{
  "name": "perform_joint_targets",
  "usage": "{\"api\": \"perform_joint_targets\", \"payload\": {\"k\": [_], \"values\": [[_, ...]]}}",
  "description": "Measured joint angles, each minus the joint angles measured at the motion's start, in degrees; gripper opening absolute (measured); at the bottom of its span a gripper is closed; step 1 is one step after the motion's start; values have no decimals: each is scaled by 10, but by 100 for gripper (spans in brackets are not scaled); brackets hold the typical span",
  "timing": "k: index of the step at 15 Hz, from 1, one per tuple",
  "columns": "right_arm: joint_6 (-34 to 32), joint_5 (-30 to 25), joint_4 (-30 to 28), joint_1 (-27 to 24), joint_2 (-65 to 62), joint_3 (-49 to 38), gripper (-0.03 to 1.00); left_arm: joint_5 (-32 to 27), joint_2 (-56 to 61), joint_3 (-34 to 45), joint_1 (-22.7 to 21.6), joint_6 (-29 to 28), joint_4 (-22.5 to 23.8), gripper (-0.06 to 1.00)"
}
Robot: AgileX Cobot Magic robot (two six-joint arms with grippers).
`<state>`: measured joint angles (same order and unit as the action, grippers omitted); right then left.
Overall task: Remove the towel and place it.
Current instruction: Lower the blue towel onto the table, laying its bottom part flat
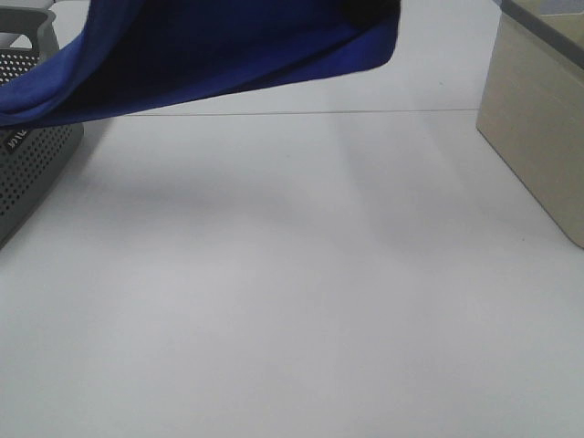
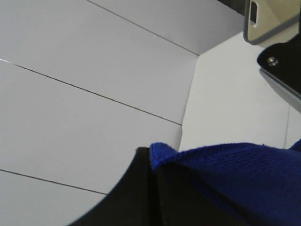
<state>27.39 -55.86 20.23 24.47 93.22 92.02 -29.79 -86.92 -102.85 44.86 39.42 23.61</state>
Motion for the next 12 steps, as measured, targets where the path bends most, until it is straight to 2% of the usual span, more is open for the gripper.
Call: {"api": "perform_joint_targets", "payload": {"k": [2, 4, 6, 7, 9, 12], "values": [[-74, -36, -125, 0, -2, 85, 2, 44, -7, 0, -1, -6, 2, 0], [-113, -68, -218, 0, -2, 152, 2, 74, -18, 0, -11, -19, 3, 0], [-124, -96, -276, 0, -2, 191, 2, 97, -28, 0, -37, -40, -1, 0], [-125, -93, -306, 0, -2, 202, 2, 120, -34, 0, -61, -53, -3, 0], [-125, -48, -341, 0, -2, 205, 2, 158, -49, 0, -92, -62, -7, 0], [-159, 83, -424, 0, -2, 205, 2, 253, -72, 0, -132, -64, -8, 0]]}}
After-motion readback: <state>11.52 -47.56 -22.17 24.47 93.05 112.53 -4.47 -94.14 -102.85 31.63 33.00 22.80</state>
